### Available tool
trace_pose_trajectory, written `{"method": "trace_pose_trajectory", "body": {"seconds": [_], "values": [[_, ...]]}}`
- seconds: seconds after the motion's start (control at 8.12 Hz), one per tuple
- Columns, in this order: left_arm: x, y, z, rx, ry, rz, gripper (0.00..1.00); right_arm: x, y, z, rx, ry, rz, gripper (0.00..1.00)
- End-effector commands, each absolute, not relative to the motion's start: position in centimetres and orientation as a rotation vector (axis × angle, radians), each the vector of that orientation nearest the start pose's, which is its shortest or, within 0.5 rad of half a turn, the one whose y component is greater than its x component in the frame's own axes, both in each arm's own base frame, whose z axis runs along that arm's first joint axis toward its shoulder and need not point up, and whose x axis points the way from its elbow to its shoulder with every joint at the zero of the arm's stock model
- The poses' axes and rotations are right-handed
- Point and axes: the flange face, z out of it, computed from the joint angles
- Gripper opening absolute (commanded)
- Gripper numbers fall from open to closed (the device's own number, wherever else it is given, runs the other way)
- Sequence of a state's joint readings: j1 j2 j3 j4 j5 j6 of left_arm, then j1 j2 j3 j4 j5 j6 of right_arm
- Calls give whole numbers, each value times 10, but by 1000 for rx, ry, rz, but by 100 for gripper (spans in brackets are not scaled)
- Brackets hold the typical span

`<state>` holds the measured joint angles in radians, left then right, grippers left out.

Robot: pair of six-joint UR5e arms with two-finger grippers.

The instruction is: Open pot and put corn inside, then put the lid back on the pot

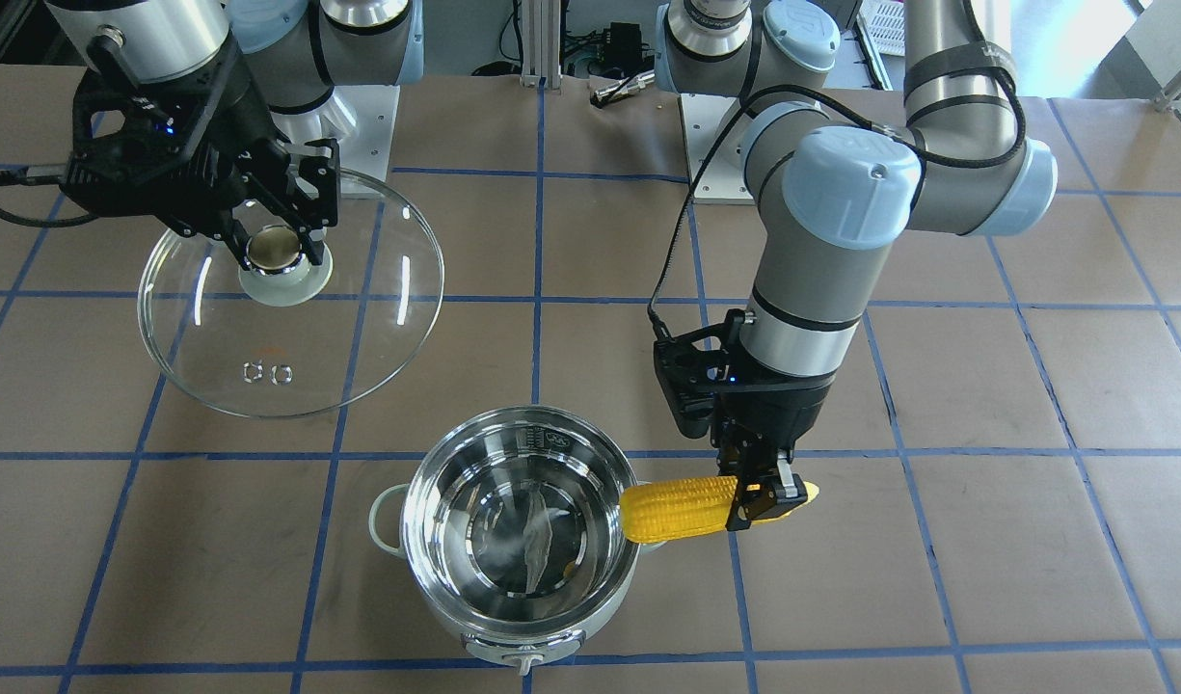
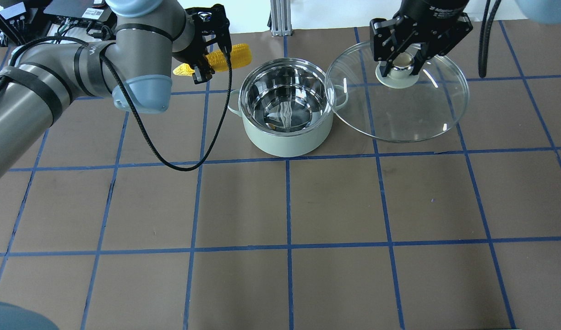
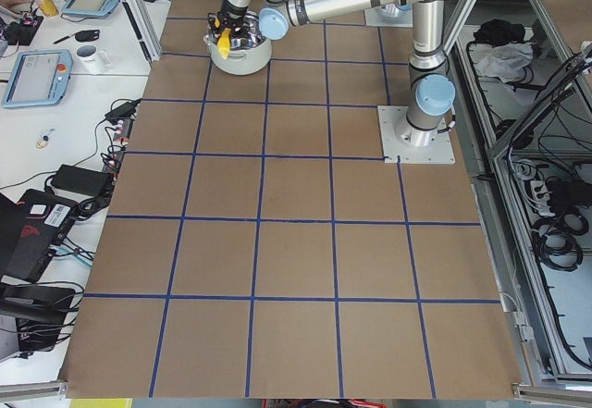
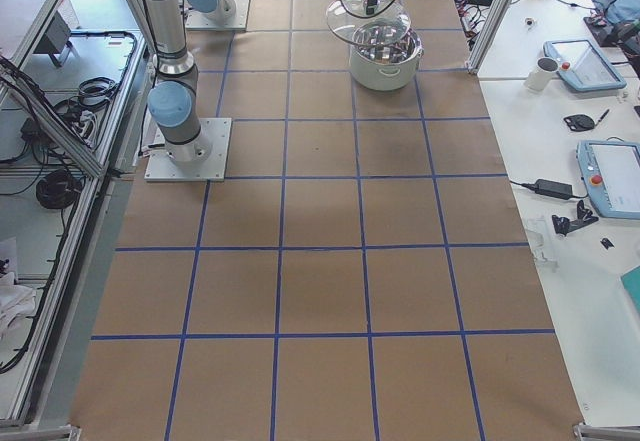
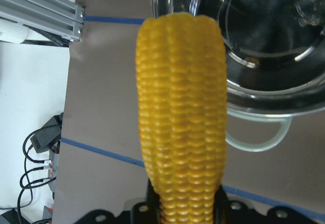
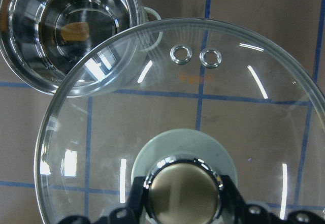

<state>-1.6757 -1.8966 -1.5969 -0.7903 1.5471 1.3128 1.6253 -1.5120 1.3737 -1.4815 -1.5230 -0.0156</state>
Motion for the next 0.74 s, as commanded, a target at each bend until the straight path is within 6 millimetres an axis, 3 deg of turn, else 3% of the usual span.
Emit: {"method": "trace_pose_trajectory", "body": {"seconds": [0.0, 0.37, 0.62], "values": [[-270, -607, 365, 1905, 2142, -631, 0, 154, -485, 542, -134, 3093, -46, 48], [-341, -587, 320, 2013, 2134, -607, 0, 143, -488, 541, -145, 3082, -41, 48], [-350, -582, 316, 2039, 2118, -601, 0, 143, -488, 540, -148, 3084, -39, 48]]}}
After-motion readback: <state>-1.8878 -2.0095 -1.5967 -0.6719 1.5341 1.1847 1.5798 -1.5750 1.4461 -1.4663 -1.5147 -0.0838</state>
